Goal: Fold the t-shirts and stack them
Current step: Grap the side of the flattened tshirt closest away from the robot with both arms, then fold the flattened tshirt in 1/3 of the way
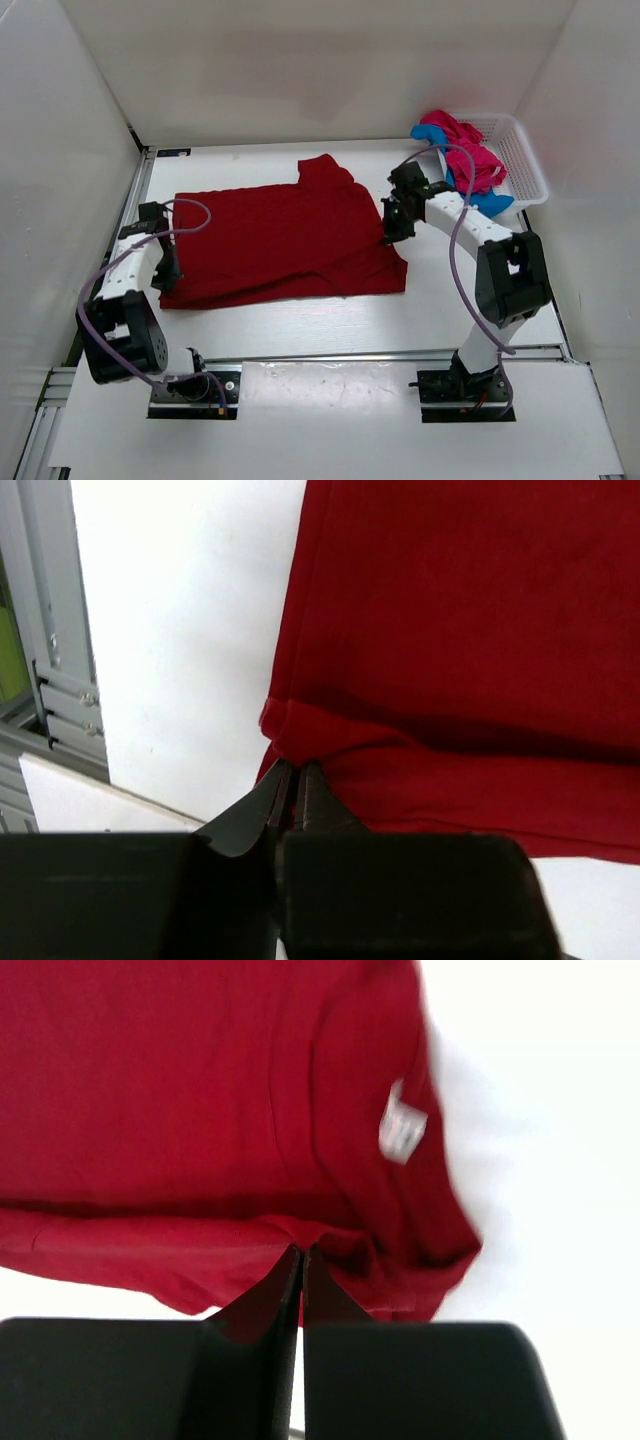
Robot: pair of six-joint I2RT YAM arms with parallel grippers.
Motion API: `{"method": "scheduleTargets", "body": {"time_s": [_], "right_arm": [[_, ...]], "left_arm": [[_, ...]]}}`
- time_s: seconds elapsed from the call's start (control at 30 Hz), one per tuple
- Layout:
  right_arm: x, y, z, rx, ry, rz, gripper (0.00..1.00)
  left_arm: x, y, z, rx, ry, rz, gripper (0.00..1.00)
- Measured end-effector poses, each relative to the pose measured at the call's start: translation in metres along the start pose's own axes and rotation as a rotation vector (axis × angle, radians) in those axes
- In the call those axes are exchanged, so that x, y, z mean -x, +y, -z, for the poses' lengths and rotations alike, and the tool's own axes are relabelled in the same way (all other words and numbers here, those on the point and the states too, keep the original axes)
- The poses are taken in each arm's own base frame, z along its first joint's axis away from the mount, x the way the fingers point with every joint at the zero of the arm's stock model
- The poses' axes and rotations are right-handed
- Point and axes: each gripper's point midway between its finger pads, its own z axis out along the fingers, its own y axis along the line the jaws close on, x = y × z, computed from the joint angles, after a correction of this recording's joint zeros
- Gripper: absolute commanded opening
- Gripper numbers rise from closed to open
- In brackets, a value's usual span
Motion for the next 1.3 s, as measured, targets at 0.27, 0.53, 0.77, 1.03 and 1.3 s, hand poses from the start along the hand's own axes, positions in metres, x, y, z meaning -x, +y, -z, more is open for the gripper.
{"method": "scheduleTargets", "body": {"time_s": [0.27, 0.53, 0.77, 1.03, 1.3], "right_arm": [[0.045, 0.004, -0.015, 0.038, -0.023, 0.009, 0.0], [0.037, -0.009, -0.038, 0.04, 0.072, -0.028, 0.18], [0.078, -0.003, -0.031, 0.057, 0.004, -0.053, 0.63], [0.089, -0.02, -0.004, 0.039, -0.04, -0.125, 0.77], [0.016, -0.044, 0.049, 0.019, -0.023, -0.184, 0.81]], "left_arm": [[0.012, -0.005, -0.021, -0.016, 0.06, 0.001, 0.15], [0.02, -0.005, -0.032, -0.029, 0.088, 0.016, 0.37], [0.041, 0.004, -0.036, -0.024, 0.062, 0.055, 0.64], [0.089, 0.041, -0.003, -0.002, -0.126, 0.176, 0.96], [0.051, 0.055, 0.009, -0.029, -0.145, 0.266, 0.93]]}}
